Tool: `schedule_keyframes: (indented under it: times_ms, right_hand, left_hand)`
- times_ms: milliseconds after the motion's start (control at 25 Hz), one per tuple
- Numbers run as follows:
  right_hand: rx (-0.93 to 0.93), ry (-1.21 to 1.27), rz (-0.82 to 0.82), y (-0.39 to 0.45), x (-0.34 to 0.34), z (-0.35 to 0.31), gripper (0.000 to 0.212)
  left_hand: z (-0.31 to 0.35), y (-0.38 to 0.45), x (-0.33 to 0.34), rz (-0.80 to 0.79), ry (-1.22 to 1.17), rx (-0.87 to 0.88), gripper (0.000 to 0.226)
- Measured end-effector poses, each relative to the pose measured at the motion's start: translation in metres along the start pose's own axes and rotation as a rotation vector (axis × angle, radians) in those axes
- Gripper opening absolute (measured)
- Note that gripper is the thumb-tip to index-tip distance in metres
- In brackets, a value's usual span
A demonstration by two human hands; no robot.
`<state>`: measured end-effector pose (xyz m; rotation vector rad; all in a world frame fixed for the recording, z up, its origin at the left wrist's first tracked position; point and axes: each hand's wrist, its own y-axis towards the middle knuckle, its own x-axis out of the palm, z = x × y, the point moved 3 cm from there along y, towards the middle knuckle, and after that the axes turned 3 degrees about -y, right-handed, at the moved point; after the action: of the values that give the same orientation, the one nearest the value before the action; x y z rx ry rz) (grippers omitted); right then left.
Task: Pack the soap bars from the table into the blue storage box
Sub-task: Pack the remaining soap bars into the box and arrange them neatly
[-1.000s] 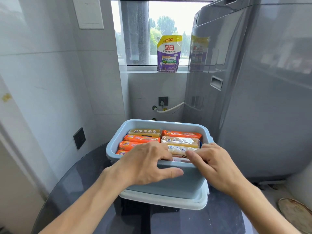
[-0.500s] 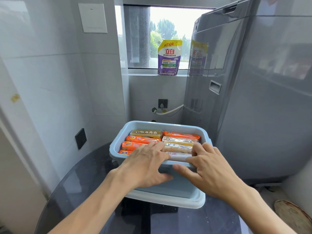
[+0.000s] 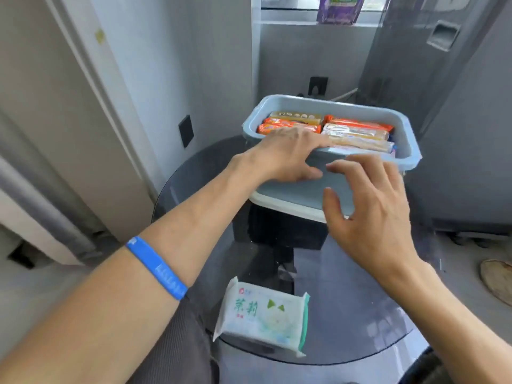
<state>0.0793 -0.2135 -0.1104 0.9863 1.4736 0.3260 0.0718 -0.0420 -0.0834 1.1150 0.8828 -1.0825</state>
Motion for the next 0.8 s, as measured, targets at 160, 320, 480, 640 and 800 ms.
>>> schedule_keyframes:
  times_ms: [160,320,480,640,800]
  right_hand:
    - [-0.269,0.252,-0.935,-0.066,0.026,-0.069,0.058]
    - [-0.335,0.02,-0.998,-0.088,0.045,-0.07,0.084]
    - [0.052,0.366,-0.999,-0.057,0.01,-0.024,0.059]
    - [0.46,1.207,-0.967,-0.027,-0.054,0.028,0.066]
    - [0.81,1.815,-0.657,-0.002,-0.079,0.071,0.075]
  left_hand:
    - [0.004,0.005,-0.003,-0.061,0.003,-0.017,0.037]
    - [0.0,0.014,-0.002,-0.026,-0.025,-0.004,0.026]
    - [-0.013,0.01,0.004,0.039,-0.011,0.052,0.01]
    - [-0.034,-0.003,-0.016,-0.229,-0.203,0.119,0.017]
    - [-0.041,-0.028,-0.038,-0.371,-0.245,0.102,0.038]
